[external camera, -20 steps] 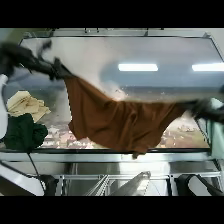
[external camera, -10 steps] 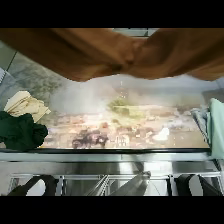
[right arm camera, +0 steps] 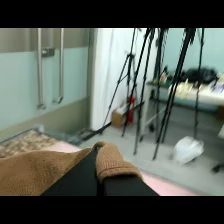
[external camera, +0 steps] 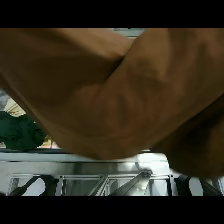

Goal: Fold the shirts.

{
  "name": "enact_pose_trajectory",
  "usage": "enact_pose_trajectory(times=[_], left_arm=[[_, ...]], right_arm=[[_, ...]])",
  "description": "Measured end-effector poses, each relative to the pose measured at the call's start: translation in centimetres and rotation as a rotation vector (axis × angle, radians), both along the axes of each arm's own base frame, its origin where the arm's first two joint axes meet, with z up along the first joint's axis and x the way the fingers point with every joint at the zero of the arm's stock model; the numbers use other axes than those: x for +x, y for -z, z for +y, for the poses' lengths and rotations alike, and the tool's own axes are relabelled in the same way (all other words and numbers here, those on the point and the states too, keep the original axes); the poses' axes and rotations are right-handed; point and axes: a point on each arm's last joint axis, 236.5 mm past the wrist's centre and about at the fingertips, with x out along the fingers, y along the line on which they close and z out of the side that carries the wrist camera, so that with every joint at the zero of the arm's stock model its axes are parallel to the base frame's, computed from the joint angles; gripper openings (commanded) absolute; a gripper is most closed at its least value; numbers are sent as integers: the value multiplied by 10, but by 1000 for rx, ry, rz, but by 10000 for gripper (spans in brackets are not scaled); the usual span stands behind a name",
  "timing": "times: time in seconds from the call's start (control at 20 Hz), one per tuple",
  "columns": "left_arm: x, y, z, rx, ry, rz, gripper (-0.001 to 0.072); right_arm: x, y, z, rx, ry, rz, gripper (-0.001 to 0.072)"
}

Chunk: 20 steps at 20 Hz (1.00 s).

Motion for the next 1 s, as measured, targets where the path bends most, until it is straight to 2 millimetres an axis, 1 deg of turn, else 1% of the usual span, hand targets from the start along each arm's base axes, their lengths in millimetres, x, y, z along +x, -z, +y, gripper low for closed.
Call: enact_pose_trajectory(times=[0.05, 0.1, 0.15, 0.2, 0.25, 0.3, 0.35, 0.4, 0.45, 0.5, 0.55, 0.6, 0.65, 0.7, 0.75, 0.8, 0.85, 0.9, 1.0], left_arm=[[27, 28, -2, -10, 41, 86, 26], [54, 59, -8, -16, 85, 173, 26], [79, 94, -15, -15, 119, 260, 26], [104, 134, -21, -5, 144, 354, 26], [128, 182, -28, 12, 163, 459, 22], [145, 226, -36, 28, 181, 552, 21], [158, 273, -43, 44, 198, 645, 20], [167, 317, -49, 58, 210, 728, 20], [174, 353, -51, 68, 210, 792, 19], [181, 384, -51, 69, 200, 841, 19], [188, 404, -50, 64, 182, 867, 16], [196, 418, -45, 59, 157, 876, 13], [205, 426, -39, 48, 122, 876, 36], [214, 425, -30, 38, 87, 860, 244], [222, 421, -21, 25, 52, 846, 445], [226, 416, -11, 9, 20, 840, 671], [228, 410, -1, -3, -15, 836, 703], [227, 401, 10, -15, -41, 827, 702], [218, 388, 33, -42, -91, 836, 701]], right_arm=[[23, 21, -12, 42, -22, 72, 19], [50, 49, -23, 80, -38, 156, 18], [78, 82, -32, 114, -48, 248, 18], [110, 126, -42, 149, -47, 359, 18], [138, 173, -49, 172, -38, 469, 18], [162, 221, -54, 197, -33, 578, 18], [184, 274, -56, 220, -30, 692, 18], [198, 320, -58, 239, -27, 790, 18], [209, 366, -60, 256, -20, 884, 18], [217, 404, -61, 275, -12, 957, 18], [223, 430, -63, 287, -2, 1005, 19], [228, 450, -66, 290, 10, 1038, 128], [234, 462, -71, 292, 25, 1049, 380], [241, 465, -77, 292, 41, 1045, 440], [246, 463, -84, 290, 52, 1036, 439], [250, 457, -93, 303, 64, 1029, 428], [251, 448, -101, 318, 71, 1026, 354], [248, 439, -110, 331, 72, 1033, 313], [229, 427, -124, 339, 55, 1074, 321]])
